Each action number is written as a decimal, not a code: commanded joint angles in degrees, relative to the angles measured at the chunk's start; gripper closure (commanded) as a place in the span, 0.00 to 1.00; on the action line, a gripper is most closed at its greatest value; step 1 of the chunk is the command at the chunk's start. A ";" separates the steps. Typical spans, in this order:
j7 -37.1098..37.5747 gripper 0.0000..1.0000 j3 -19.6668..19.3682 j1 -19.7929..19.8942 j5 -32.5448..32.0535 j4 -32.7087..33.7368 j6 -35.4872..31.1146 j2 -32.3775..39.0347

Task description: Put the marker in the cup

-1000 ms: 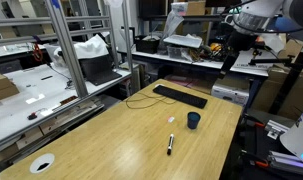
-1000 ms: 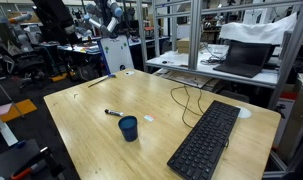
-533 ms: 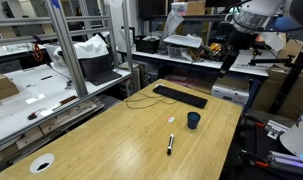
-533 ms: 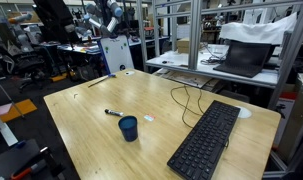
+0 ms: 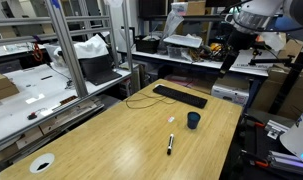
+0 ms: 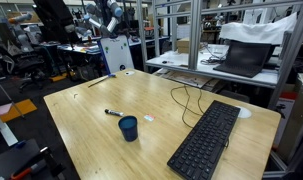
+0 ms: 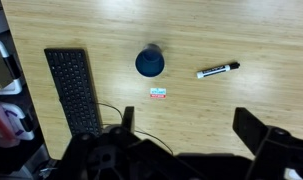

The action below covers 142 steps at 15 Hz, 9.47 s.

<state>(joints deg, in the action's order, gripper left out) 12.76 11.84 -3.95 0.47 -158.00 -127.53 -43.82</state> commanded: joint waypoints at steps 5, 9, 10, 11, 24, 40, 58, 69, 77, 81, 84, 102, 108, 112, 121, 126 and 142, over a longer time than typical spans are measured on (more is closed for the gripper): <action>14.59 0.00 2.24 1.64 3.78 3.46 -2.65 9.99; 26.40 0.00 5.04 1.76 5.58 6.44 -5.53 17.54; 30.03 0.00 5.89 1.80 5.27 7.31 -6.10 19.58; 33.81 0.00 6.97 1.59 4.69 8.43 -6.75 22.25; 76.10 0.00 1.78 -6.65 -11.71 28.80 -12.26 57.66; 71.96 0.00 -4.66 -15.16 -4.12 38.45 -15.36 73.12; 74.09 0.00 -6.00 -15.18 8.73 29.91 -38.65 76.52; 71.70 0.00 -4.08 -14.67 15.83 31.58 -42.97 82.28; 70.87 0.42 -4.14 -14.84 15.42 33.52 -42.77 84.87; 70.75 0.68 -4.42 -15.06 15.27 33.93 -41.90 84.61; 70.49 0.88 -4.31 -14.90 15.23 33.99 -41.63 84.43; 40.02 0.95 20.09 19.73 46.16 25.06 -36.20 67.36; 31.53 0.95 23.20 29.20 60.99 19.66 -31.00 62.94; 30.72 0.95 23.72 30.97 66.58 15.96 -29.67 59.08; 24.83 0.95 23.90 31.82 77.80 11.19 -25.87 53.90; 11.78 0.95 22.92 34.54 87.31 8.18 -22.80 51.32; -0.64 0.43 -11.79 7.98 89.85 12.00 -6.43 59.70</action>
<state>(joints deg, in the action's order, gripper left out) 13.18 2.08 5.72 89.42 -147.14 -135.80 15.02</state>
